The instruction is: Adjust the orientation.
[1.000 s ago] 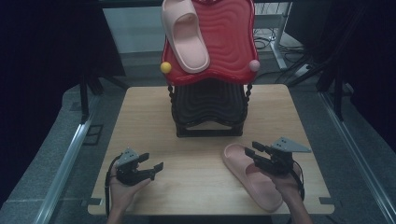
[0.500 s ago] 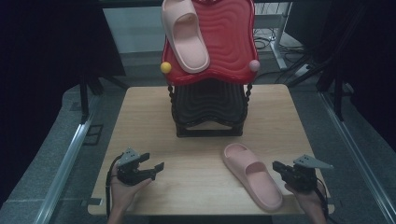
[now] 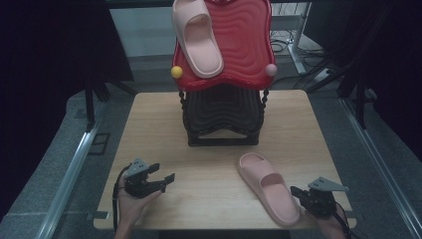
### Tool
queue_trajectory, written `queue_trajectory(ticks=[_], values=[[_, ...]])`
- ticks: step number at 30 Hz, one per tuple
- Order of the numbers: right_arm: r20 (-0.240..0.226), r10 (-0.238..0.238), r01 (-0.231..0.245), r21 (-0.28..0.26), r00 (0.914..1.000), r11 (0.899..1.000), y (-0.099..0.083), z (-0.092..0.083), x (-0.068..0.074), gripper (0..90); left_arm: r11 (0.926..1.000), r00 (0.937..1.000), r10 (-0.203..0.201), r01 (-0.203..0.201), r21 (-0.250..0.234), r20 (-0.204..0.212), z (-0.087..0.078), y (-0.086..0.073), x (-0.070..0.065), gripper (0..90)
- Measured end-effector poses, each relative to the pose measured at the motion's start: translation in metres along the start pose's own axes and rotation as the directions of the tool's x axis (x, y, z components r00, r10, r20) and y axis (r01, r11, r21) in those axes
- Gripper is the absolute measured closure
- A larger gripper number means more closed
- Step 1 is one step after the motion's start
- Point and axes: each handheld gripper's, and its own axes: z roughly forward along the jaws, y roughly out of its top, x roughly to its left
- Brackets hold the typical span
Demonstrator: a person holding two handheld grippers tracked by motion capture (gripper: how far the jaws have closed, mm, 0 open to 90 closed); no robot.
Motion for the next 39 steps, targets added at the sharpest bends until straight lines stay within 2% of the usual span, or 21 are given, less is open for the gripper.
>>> queue_trajectory(ticks=[11,21,29,32,35,39], values=[[-0.059,-0.054,0.055,0.008,0.9968,0.998,-0.004,0.000,0.025,89.8,1.0000,1.0000,0.000,0.000,0.000,0.001,0.000,0.000,0.000,23.1],[-0.137,-0.121,0.124,0.015,0.9832,0.992,0.008,0.020,0.064,89.8,1.0000,1.0000,0.003,-0.003,0.003,0.001,0.001,0.000,-0.001,23.0],[-0.162,-0.142,0.145,0.008,0.9766,0.989,0.019,0.038,0.087,89.7,1.0000,1.0000,0.003,-0.003,0.003,-0.002,0.000,0.000,0.000,22.9],[-0.166,-0.145,0.148,0.004,0.9754,0.989,0.021,0.041,0.090,89.7,1.0000,1.0000,0.007,-0.007,0.004,0.001,0.000,0.000,-0.001,22.9],[-0.155,-0.140,0.142,-0.001,0.9779,0.990,0.020,0.039,0.088,89.7,1.0000,1.0000,0.008,-0.008,0.002,0.002,0.000,0.001,-0.003,22.9],[-0.108,-0.080,0.076,-0.039,0.9909,0.996,0.017,0.028,0.071,88.5,0.9997,0.9997,0.022,-0.022,0.007,0.011,0.001,0.002,-0.007,23.1]])
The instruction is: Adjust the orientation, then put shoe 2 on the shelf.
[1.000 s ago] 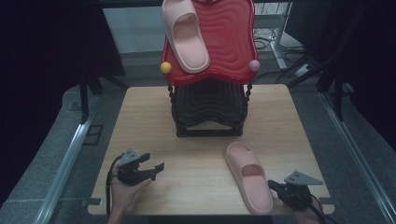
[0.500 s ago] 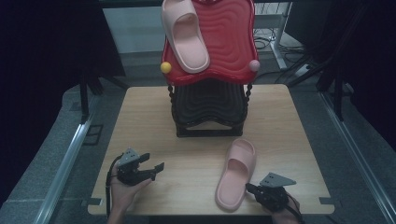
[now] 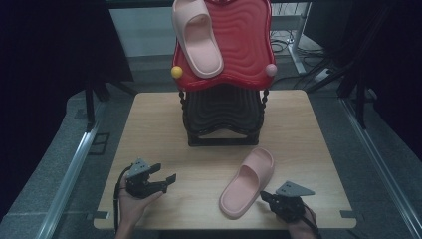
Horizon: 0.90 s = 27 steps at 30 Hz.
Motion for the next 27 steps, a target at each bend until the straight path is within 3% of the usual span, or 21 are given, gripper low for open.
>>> queue_trajectory(ticks=[2,6,10,19,23,27], values=[[0.032,0.035,-0.034,-0.021,0.9989,0.999,-0.002,-0.006,-0.009,84.7,0.9999,1.0000,0.007,-0.007,0.012,0.005,0.002,0.001,-0.004,23.6],[0.088,0.102,-0.098,-0.050,0.9909,0.994,-0.006,-0.014,-0.025,65.5,0.9997,0.9993,0.019,-0.019,0.014,0.031,0.005,0.004,-0.015,24.1],[0.117,0.133,-0.125,-0.072,0.9842,0.990,-0.007,-0.019,-0.038,55.8,0.9993,0.9985,0.028,-0.029,0.025,0.047,0.013,0.008,-0.025,24.1],[0.109,0.177,-0.167,-0.092,0.9782,0.982,-0.012,-0.028,-0.061,47.1,0.9976,0.9961,0.022,-0.028,0.064,0.085,0.046,0.023,-0.054,29.0],[0.109,0.193,-0.180,-0.114,0.9752,0.977,-0.011,-0.034,-0.065,46.8,0.9938,0.9912,0.055,-0.066,0.090,0.120,0.068,0.033,-0.080,35.7],[0.119,0.200,-0.187,-0.111,0.9725,0.976,-0.011,-0.033,-0.066,46.2,0.9908,0.9852,0.062,-0.080,0.109,0.160,0.085,0.040,-0.099,42.1]])
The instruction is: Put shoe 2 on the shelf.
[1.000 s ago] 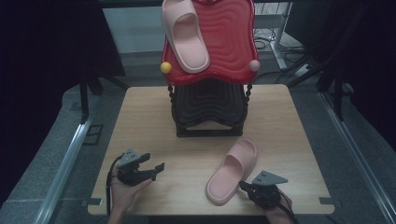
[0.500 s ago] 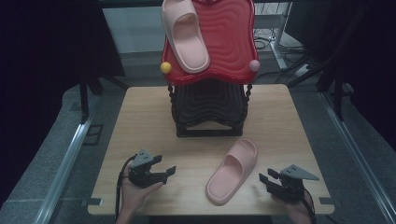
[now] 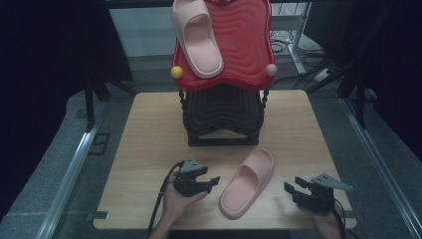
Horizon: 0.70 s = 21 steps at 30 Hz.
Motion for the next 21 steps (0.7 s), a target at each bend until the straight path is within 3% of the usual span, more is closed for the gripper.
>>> queue_trajectory(ticks=[10,17,21], values=[[0.019,0.016,-0.016,0.007,0.9997,1.000,-0.001,0.001,-0.002,46.1,0.9993,0.9990,-0.030,0.030,0.023,0.033,0.038,0.011,-0.017,53.8],[0.025,0.013,-0.014,0.013,0.9996,1.000,-0.002,0.003,-0.001,46.1,0.9991,0.9990,-0.038,0.038,0.019,0.024,0.059,0.018,-0.023,56.0],[0.029,0.020,-0.020,0.003,0.9994,1.000,0.000,0.000,-0.003,46.1,0.9990,0.9990,-0.044,0.044,0.004,-0.009,0.070,0.022,-0.024,59.2]])
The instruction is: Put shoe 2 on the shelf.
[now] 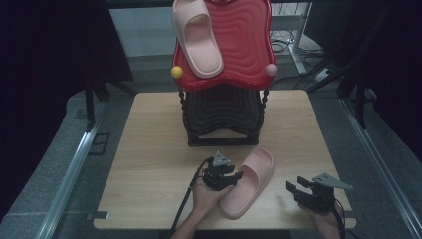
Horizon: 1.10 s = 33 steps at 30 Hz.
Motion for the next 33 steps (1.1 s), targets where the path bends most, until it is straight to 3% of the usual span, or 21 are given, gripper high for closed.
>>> queue_trajectory(ticks=[7,13,17,25,33], values=[[0.003,0.006,-0.006,0.000,1.0000,1.000,0.000,-0.001,-0.002,46.1,0.9997,0.9986,-0.013,0.012,-0.019,-0.050,0.013,-0.003,-0.006,65.7],[0.005,0.006,-0.006,0.001,1.0000,1.000,0.000,0.000,-0.001,46.0,0.9992,0.9959,-0.034,0.031,-0.027,-0.084,0.014,-0.003,-0.008,74.3],[0.007,0.005,-0.005,0.002,1.0000,1.000,0.000,0.001,0.000,46.0,0.9984,0.9952,-0.043,0.039,-0.040,-0.088,0.014,-0.003,-0.011,81.6],[0.013,0.008,-0.008,-0.004,0.9999,1.000,0.002,0.000,0.000,46.0,0.9967,0.9939,-0.054,0.047,-0.066,-0.097,0.013,-0.006,-0.011,84.3],[0.027,0.016,-0.016,-0.017,0.9995,1.000,0.001,-0.001,-0.001,46.0,0.9925,0.9965,-0.055,0.048,-0.112,-0.062,0.004,-0.005,-0.007,84.7]])
